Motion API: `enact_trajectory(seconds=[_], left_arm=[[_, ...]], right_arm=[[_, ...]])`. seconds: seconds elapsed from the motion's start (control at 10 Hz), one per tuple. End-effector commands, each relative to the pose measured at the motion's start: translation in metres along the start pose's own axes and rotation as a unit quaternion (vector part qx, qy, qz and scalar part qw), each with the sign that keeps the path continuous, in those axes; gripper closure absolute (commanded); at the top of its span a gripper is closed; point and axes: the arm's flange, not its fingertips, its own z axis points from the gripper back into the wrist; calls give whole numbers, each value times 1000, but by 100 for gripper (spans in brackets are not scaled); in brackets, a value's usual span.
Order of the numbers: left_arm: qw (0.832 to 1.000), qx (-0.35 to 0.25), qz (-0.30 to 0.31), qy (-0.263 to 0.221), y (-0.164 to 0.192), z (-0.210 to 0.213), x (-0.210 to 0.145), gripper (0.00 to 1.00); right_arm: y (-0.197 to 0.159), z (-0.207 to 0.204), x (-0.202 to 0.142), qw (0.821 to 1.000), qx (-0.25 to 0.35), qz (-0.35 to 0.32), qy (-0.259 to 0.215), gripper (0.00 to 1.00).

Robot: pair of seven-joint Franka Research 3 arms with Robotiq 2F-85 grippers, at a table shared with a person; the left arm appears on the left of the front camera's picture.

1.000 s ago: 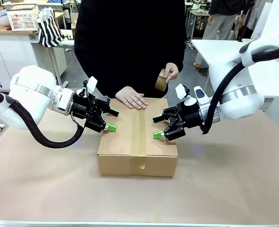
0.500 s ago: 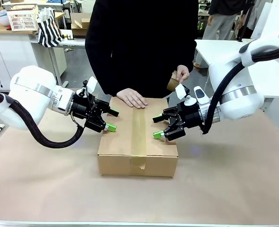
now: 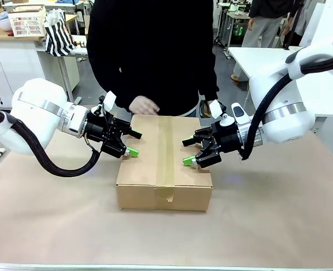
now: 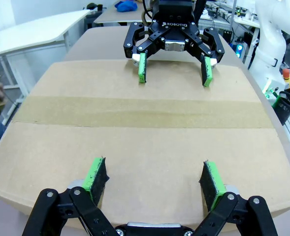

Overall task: Pack the gift set into the box.
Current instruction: Press and hold the closed box until the human finishes sealing it.

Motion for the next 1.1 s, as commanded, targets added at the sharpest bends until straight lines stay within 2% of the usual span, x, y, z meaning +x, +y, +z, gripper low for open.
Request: enact_trajectory(seconds=[0.0,0.8,0.9,1.0], left_arm=[[1000,-3,0,1,-1,0,-2,0],[1000,0,0,0,0,0,0,0],[997,-51,44,-49,0,2,5,0],[970,-155,144,-122,0,8,13,0]], right_arm=[[1,-1,-2,1000,-2,-2,4,0],[0,0,0,1000,0,0,0,0],[2,5,8,999,35,-26,-15,0],[5,20,22,991,81,-91,-56,0]])
